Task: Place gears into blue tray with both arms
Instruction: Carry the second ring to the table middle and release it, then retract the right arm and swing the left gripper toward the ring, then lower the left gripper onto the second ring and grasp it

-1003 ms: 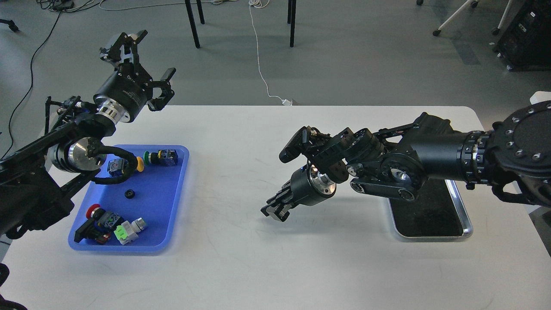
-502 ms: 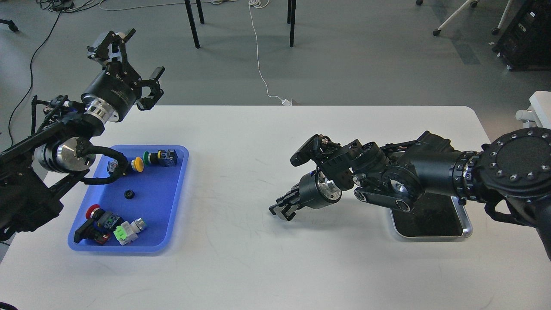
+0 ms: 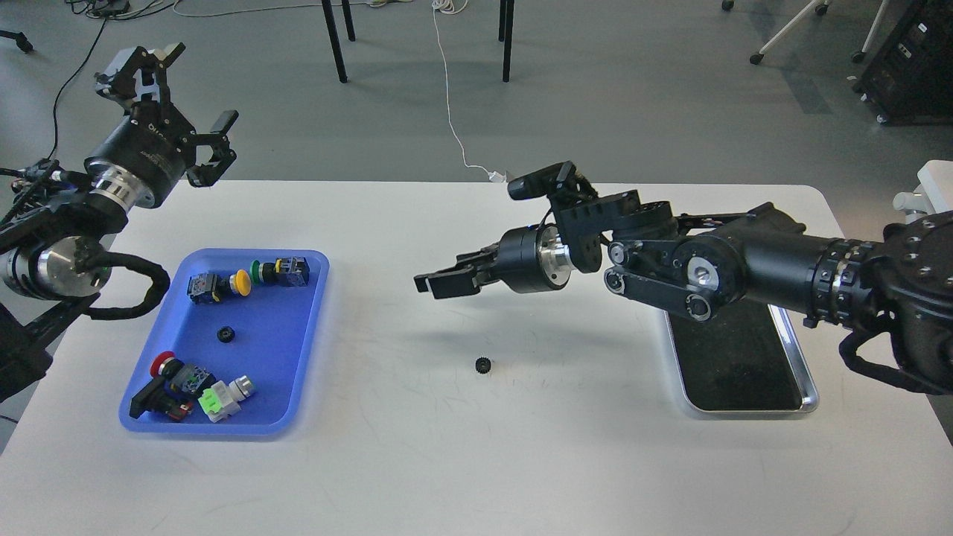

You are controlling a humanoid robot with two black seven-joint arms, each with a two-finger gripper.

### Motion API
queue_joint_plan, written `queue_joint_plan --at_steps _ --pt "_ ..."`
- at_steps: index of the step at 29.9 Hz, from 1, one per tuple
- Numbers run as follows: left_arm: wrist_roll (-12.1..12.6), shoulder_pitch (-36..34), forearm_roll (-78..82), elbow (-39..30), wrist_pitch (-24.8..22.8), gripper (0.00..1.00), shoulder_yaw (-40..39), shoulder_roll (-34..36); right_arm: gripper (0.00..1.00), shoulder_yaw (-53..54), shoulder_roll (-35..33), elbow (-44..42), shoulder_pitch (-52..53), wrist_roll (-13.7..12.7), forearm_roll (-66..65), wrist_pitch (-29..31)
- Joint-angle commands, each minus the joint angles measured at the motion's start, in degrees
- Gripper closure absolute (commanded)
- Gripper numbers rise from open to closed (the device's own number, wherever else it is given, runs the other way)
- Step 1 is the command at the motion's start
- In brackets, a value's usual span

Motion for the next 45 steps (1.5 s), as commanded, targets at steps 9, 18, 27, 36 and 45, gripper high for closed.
queue_joint_plan --at_steps 9,18,27,36,45 --pt "-0.2 -2.8 32.1 -8.7 -1.0 0.02 0.2 3.4 0.05 29.5 -27.3 13.5 -19.5 -0.2 20.5 0.5" --pt "-0.6 -1.5 68.7 -18.5 -0.6 0.02 0.9 -3.7 0.04 37.3 -33.5 12.7 -28.5 0.2 39.3 2.2" --pt "0.1 -2.0 102.5 -20.1 -0.3 0.02 11.4 -9.9 0.04 38.7 -35.8 11.8 -32.4 1.7 53.5 8.3" --pt "0.4 -0.7 124.3 -16.4 5.5 0.03 15.3 -18.8 0.04 40.2 -35.7 12.1 -39.3 3.6 55.6 8.6" --pt "1.9 1.3 126.9 -8.2 9.5 0.21 15.8 -22.7 0.04 42.7 -35.7 12.2 -40.7 3.6 55.7 9.9"
